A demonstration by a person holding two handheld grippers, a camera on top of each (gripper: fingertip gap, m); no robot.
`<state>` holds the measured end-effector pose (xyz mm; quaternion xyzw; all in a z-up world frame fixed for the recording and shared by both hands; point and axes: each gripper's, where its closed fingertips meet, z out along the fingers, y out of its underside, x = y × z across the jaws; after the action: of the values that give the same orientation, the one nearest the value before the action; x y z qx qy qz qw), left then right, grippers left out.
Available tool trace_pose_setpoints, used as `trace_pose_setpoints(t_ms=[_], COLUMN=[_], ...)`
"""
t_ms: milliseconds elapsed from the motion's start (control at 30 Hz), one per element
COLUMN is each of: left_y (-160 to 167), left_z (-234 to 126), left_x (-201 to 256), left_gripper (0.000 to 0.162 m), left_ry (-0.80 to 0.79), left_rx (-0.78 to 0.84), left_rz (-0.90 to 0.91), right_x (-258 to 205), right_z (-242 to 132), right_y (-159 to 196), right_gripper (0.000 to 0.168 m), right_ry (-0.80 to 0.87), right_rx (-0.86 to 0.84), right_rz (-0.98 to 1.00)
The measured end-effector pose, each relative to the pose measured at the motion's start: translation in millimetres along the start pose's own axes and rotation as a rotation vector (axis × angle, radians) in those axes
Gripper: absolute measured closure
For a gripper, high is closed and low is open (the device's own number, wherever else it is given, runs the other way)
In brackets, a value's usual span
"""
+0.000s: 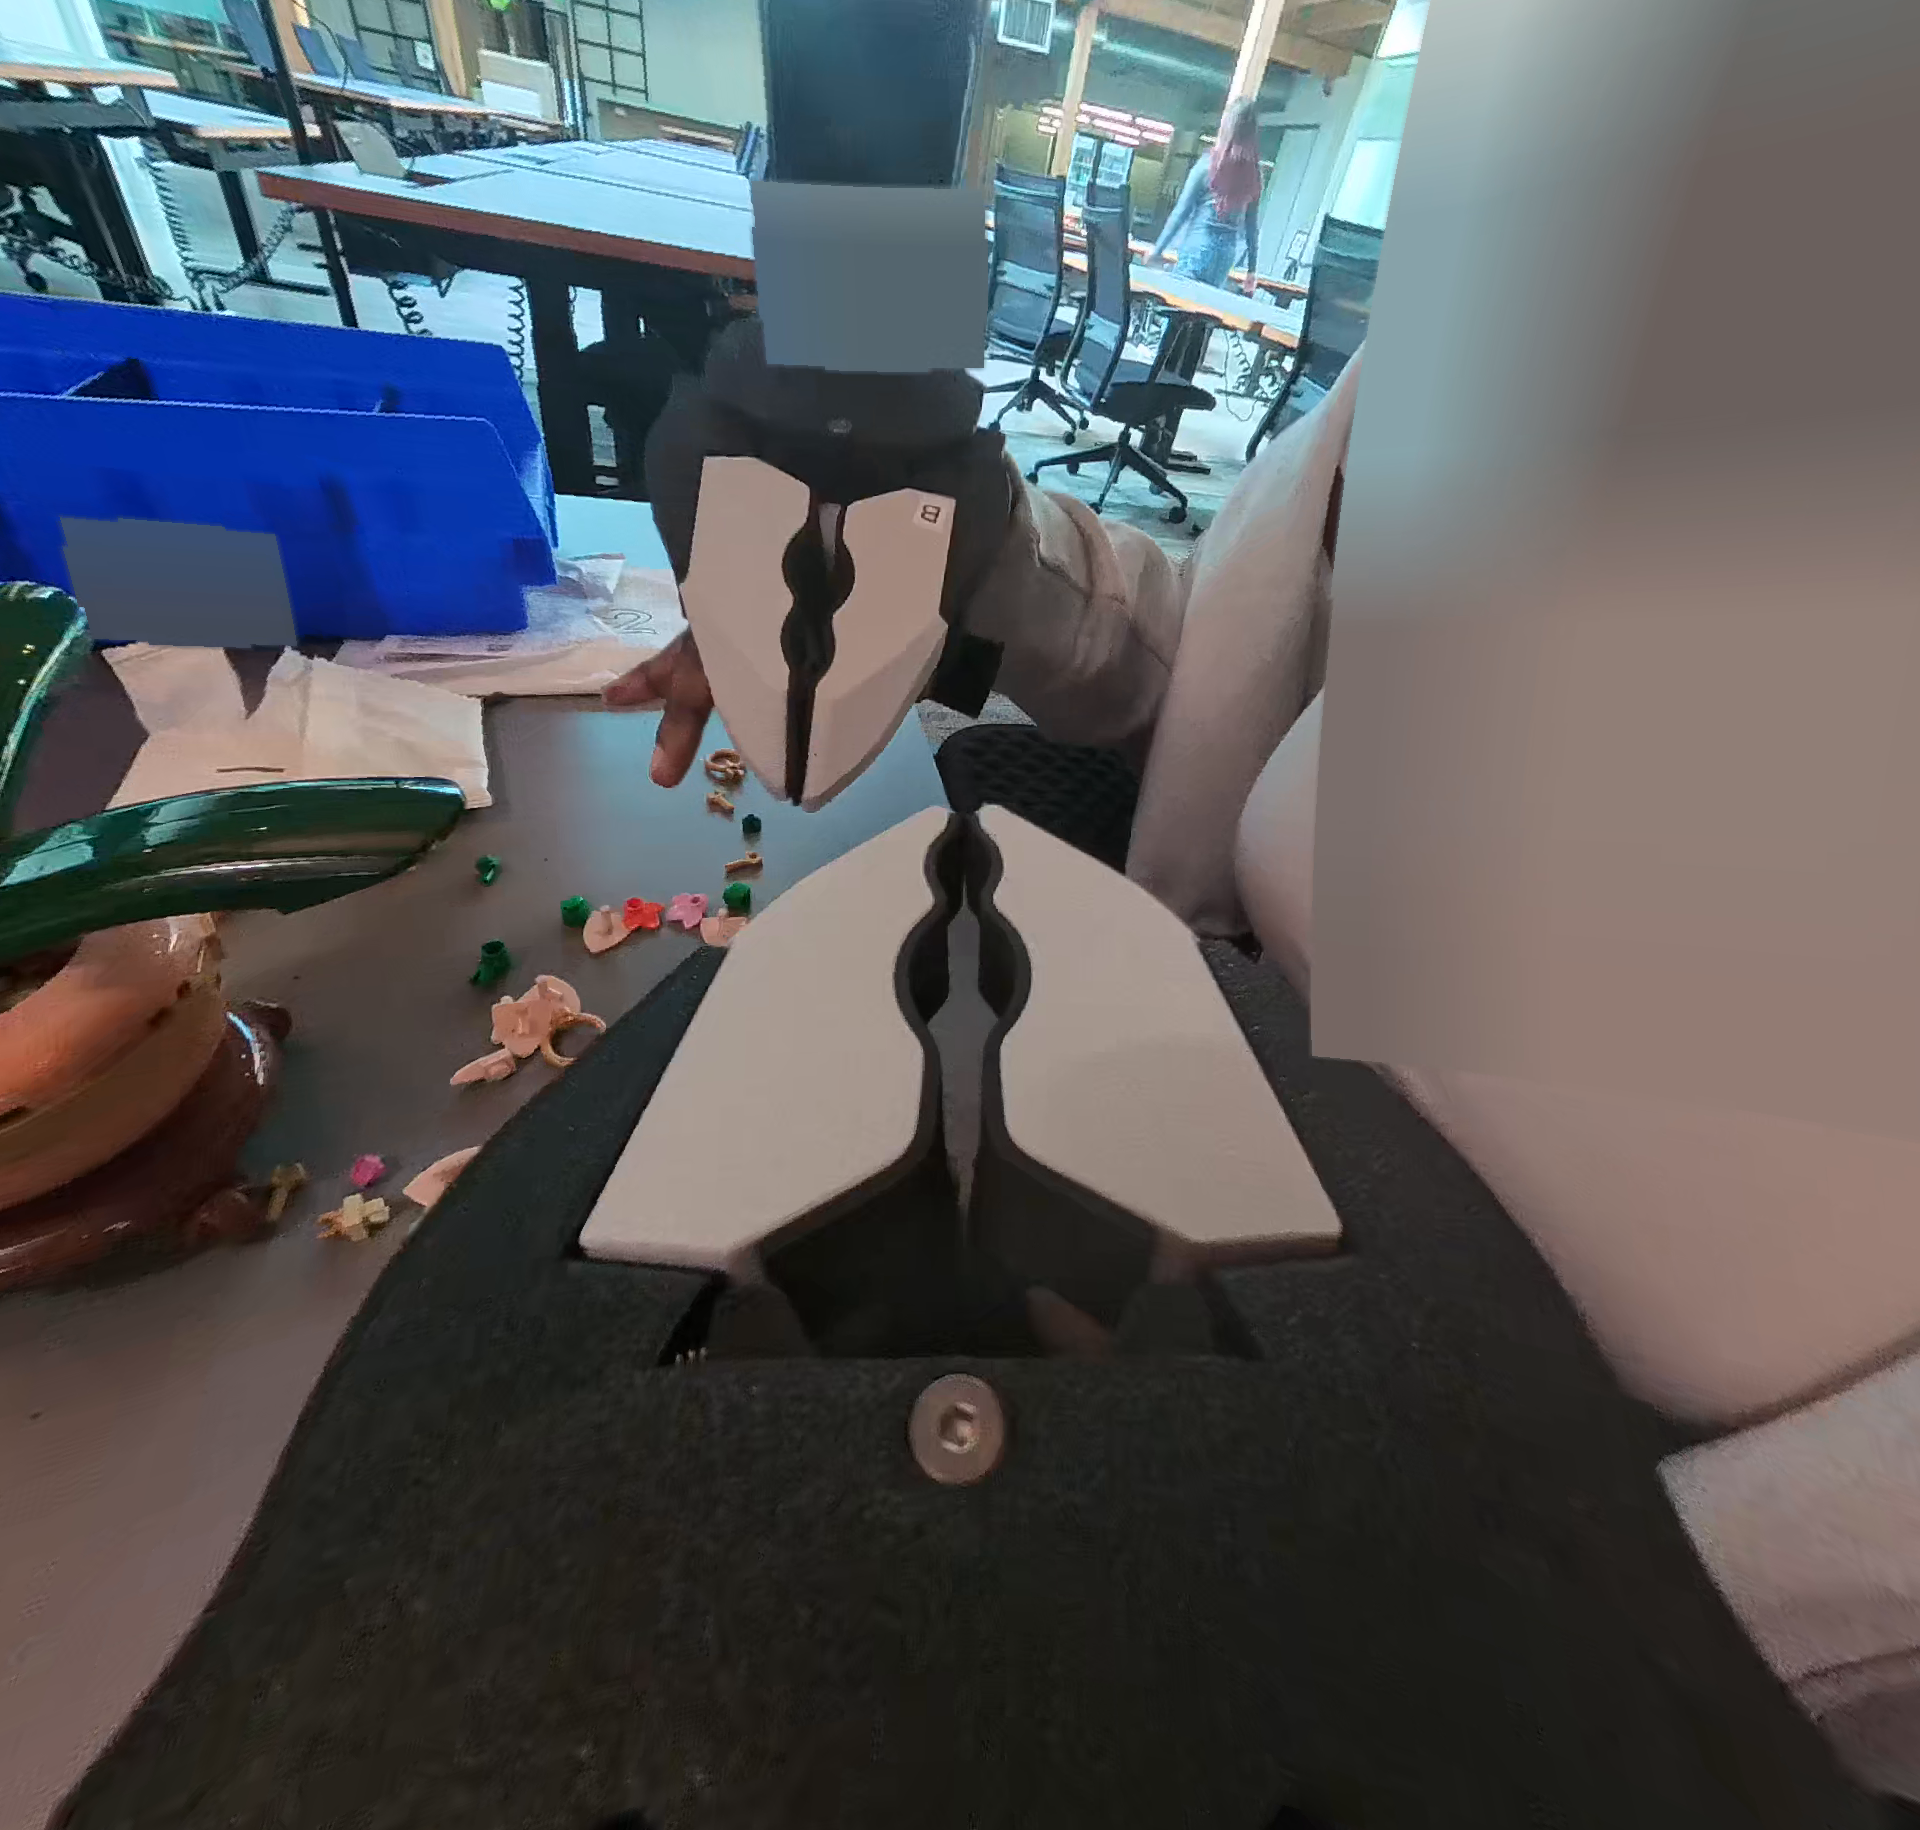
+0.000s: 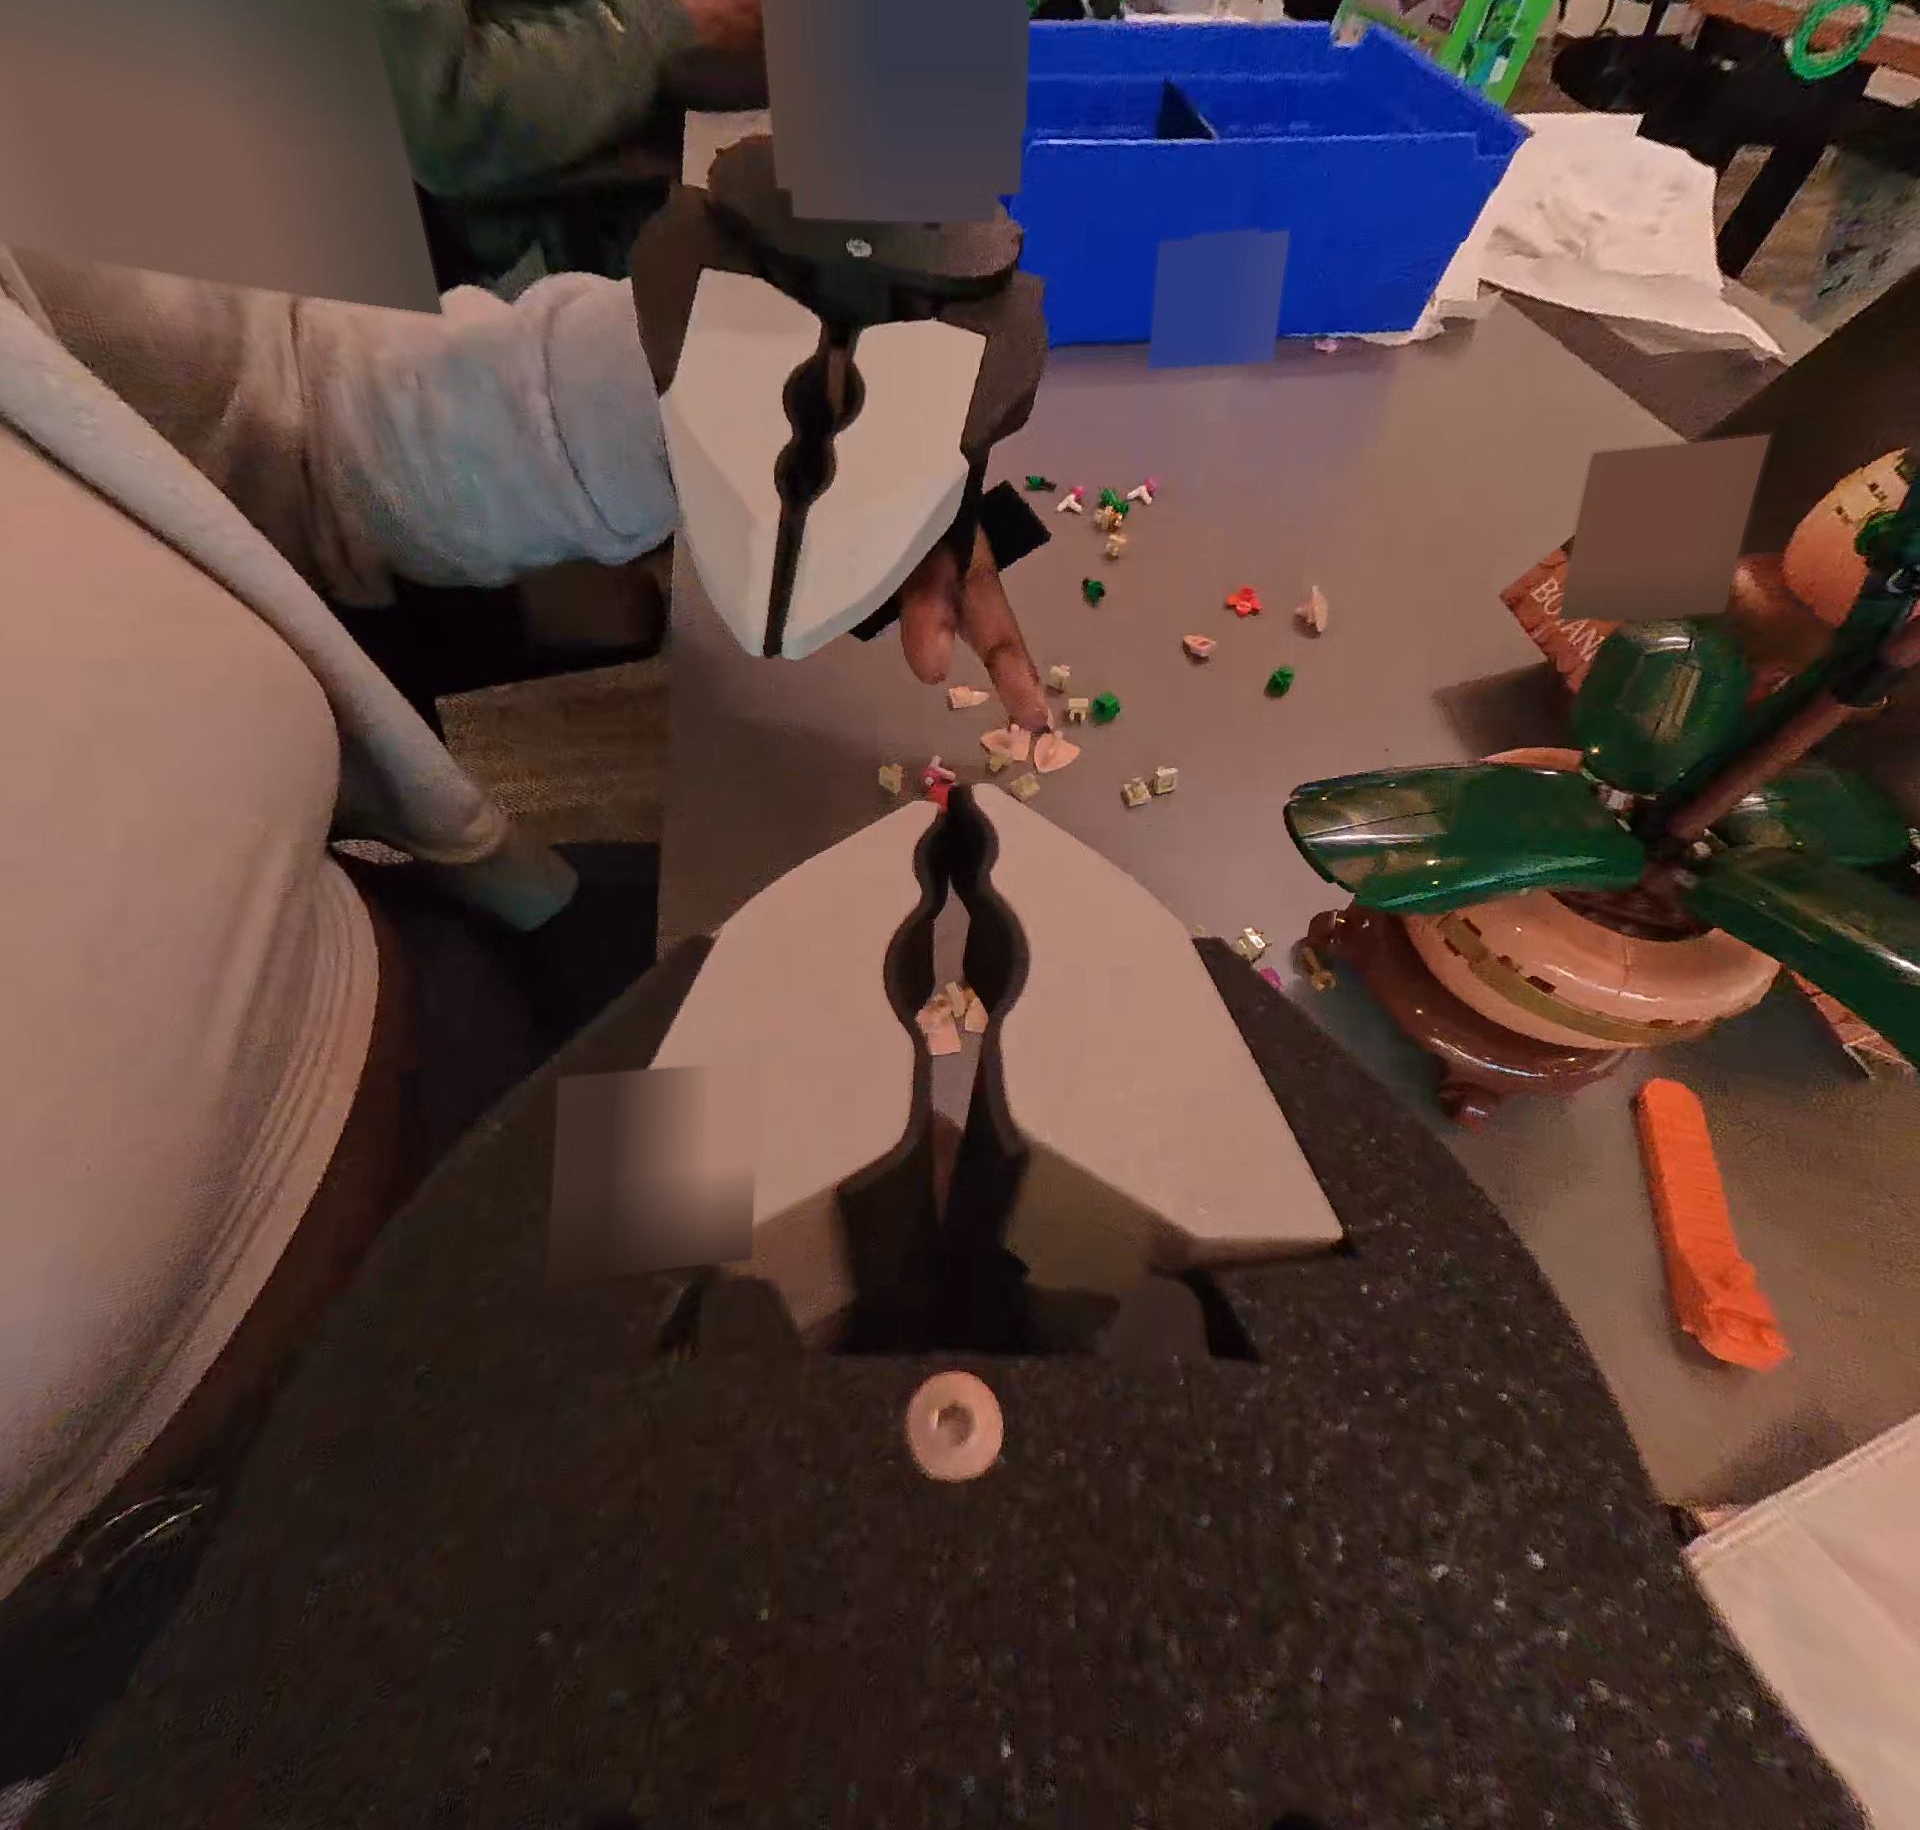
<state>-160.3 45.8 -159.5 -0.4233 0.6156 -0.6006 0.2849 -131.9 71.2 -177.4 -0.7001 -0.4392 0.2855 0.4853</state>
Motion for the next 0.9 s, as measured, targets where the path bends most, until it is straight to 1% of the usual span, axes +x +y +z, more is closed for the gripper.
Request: trace_pose_setpoints(t_ms=[67, 100, 133, 167, 200, 233, 267, 300, 333, 400, 433, 467, 500, 533, 567, 600, 667, 700, 733, 800, 867, 900], left_y=[-1, -2, -4, -7, -8, -6, -7, -9, -12, -8, -8, -10, -9, -7, -9, -13, -18, -18, -16, -9, -2, 4], left_z=[2, 3, 1, -7, -16, -20, -20, -20, -18, -10, -11, -16, -21, -28, -36, -41, -48, -54, -60, -74, -82, -85], left_x=[-2, -12, -35, -64, -81, -85, -84, -77, -68, -57, -58, -63, -69, -75, -77, -75, -65, -63, -62, -61, -58, -56], left_gripper=[0.162, 0.162, 0.126, 0.041, 0.044, 0.047, 0.051, 0.156, 0.162, 0.162, 0.139, 0.065, 0.021, 0.016, 0.017, 0.025, 0.052, 0.062, 0.068, 0.094, 0.103, 0.136], left_ry=[-0.016, -0.094, -0.284, -0.534, -0.715, -0.803, -0.837, -0.827, -0.785, -0.663, -0.665, -0.72, -0.772, -0.834, -0.887, -0.896, -0.882, -0.898, -0.921, -0.96, -0.972, -0.978], left_rx=[0.003, 0.006, 0.012, 0.022, -0.001, -0.04, -0.053, -0.053, -0.025, -0.02, -0.016, 0.002, -0.003, -0.007, 0.022, 0.075, 0.173, 0.204, 0.221, 0.231, 0.233, 0.209], left_rz=[-0.004, -0.007, -0.007, 0.016, 0.067, 0.12, 0.164, 0.21, 0.221, 0.128, 0.129, 0.153, 0.151, 0.12, 0.103, 0.109, 0.109, 0.092, 0.072, 0.039, 0.016, 0.016], right_x=[3, 5, 13, 25, 35, 41, 37, 37, 43, 42, 48, 52, 55, 59, 63, 65, 68, 69, 68, 67, 66, 66], right_z=[1, 2, 1, 1, 0, 0, -1, -5, -10, -14, -20, -25, -29, -32, -36, -41, -48, -51, -53, -63, -72, -77], right_y=[0, -1, -4, -10, -13, -9, -6, -7, -11, -12, -15, -19, -20, -15, -9, -6, 7, 15, 23, 38, 52, 60], right_gripper=[0.168, 0.168, 0.153, 0.09, 0.084, 0.077, 0.071, 0.168, 0.168, 0.168, 0.16, 0.117, 0.074, 0.062, 0.06, 0.061, 0.064, 0.064, 0.066, 0.068, 0.073, 0.076], right_ry=[0.008, 0.013, 0.071, 0.167, 0.242, 0.293, 0.281, 0.299, 0.35, 0.313, 0.35, 0.392, 0.421, 0.448, 0.482, 0.514, 0.549, 0.565, 0.566, 0.607, 0.636, 0.651], right_rx=[-0.003, 0.011, 0.042, 0.096, 0.127, 0.108, 0.09, 0.099, 0.139, 0.154, 0.188, 0.236, 0.251, 0.229, 0.214, 0.223, 0.223, 0.207, 0.187, 0.144, 0.096, 0.065], right_rz=[0.01, 0.016, 0.036, 0.055, 0.044, 0.04, 0.019, -0.01, 0.029, 0.087, 0.086, 0.057, 0.035, 0.056, 0.081, 0.098, 0.146, 0.167, 0.168, 0.17, 0.167, 0.169])
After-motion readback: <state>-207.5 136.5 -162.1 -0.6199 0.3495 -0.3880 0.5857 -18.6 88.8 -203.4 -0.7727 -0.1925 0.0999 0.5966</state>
